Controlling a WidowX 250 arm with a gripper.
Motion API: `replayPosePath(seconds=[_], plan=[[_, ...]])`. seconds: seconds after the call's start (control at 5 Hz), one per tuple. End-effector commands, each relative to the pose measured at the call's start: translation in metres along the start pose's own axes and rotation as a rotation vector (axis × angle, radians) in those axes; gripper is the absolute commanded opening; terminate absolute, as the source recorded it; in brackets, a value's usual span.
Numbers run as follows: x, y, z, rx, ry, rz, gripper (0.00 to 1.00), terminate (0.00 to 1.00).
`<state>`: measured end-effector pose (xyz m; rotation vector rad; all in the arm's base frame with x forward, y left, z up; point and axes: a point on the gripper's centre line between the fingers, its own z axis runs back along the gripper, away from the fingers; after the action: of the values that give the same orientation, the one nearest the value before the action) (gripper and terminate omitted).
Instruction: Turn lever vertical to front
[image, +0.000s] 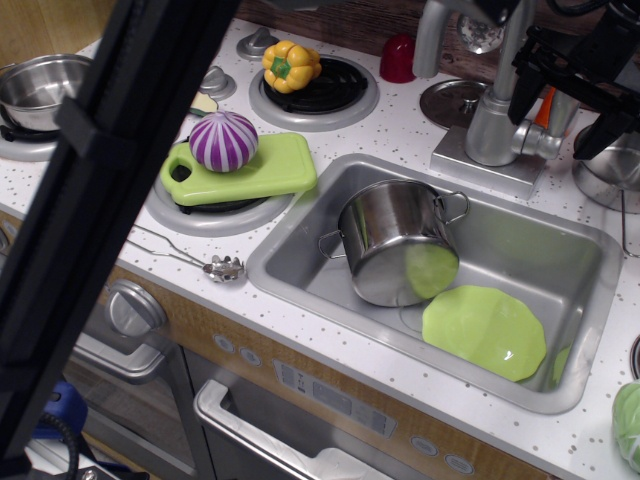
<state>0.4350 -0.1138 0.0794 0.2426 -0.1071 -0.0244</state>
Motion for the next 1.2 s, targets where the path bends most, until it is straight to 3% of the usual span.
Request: replayPosePath(seconds=[0.0,0.2,0.4,0.6,1.0], plan=[[0.000,0.000,0.000,0.000,0.000,0.000,1.00,0.00],[0.008,-0.004,0.014,0.060,-0.070,0.038,1.00,0.00],[0.016,-0.008,0.028,0.080,-0.137,0.094,1.00,0.00],[0.026,-0.006,0.037,0.067,-0.209,0.112,1.00,0.00],[0.045,0.007,0.030,0.065,-0.269,0.086,1.00,0.00]])
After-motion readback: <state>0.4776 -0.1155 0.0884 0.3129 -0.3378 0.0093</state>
